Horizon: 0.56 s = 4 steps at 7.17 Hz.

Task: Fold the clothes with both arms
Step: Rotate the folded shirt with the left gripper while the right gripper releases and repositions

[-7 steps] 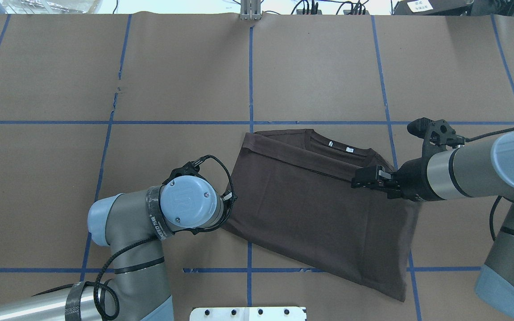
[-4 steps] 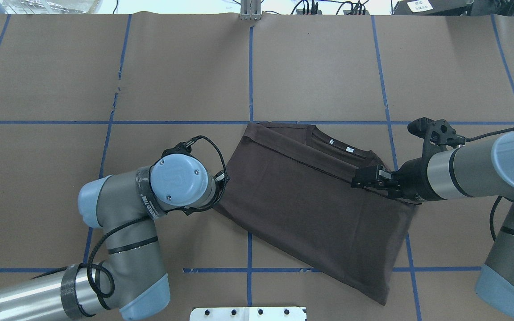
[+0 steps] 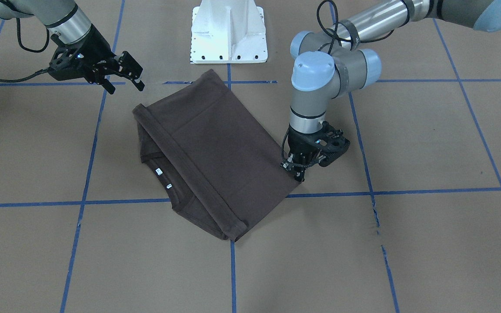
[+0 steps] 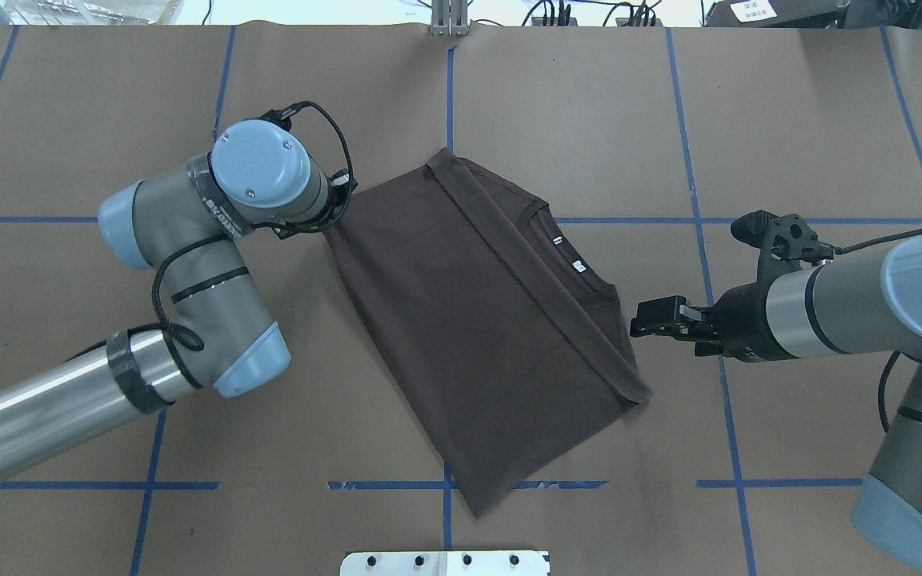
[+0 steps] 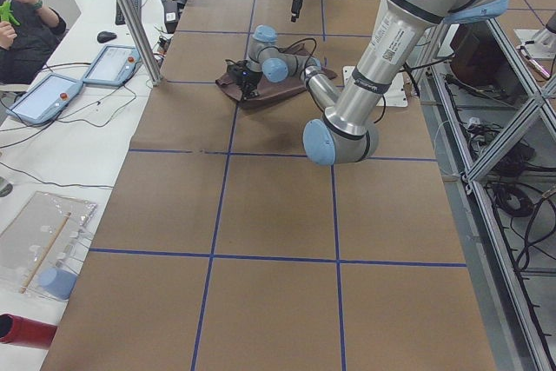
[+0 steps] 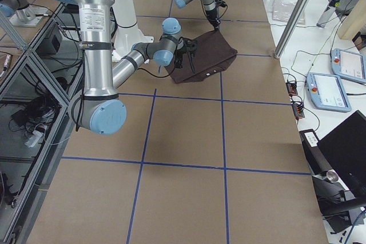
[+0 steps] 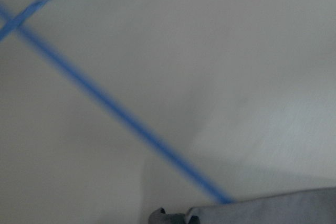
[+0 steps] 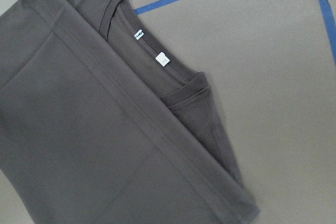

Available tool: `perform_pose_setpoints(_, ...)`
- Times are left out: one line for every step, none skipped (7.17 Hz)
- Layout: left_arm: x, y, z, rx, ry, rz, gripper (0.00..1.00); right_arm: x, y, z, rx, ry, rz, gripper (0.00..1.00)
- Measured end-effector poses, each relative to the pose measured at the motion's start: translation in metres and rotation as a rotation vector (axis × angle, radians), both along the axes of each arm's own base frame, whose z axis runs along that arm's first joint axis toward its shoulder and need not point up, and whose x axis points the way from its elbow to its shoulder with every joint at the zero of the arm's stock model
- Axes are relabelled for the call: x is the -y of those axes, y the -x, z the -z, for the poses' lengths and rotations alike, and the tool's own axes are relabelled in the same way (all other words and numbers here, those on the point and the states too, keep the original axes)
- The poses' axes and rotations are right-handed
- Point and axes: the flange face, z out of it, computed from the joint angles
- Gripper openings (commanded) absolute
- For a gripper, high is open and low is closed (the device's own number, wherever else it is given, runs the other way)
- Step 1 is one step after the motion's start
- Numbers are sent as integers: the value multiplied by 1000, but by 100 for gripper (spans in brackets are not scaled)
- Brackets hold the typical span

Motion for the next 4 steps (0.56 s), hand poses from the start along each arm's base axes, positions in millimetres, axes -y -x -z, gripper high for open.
perform_pose_setpoints(47,-13,-3,-7,-54,5,0,0,1,0,0,0,0,100)
perform_pose_setpoints(80,-28,0,-32,-110,11,0,0,1,0,0,-1,1,100)
perform_pose_setpoints(99,-39,9,-56,-154,24,33,0,2,1,2,-2,1,100)
perform_pose_setpoints(108,-44,17,-78,-187,33,99,2,5,3,5,-4,1,100)
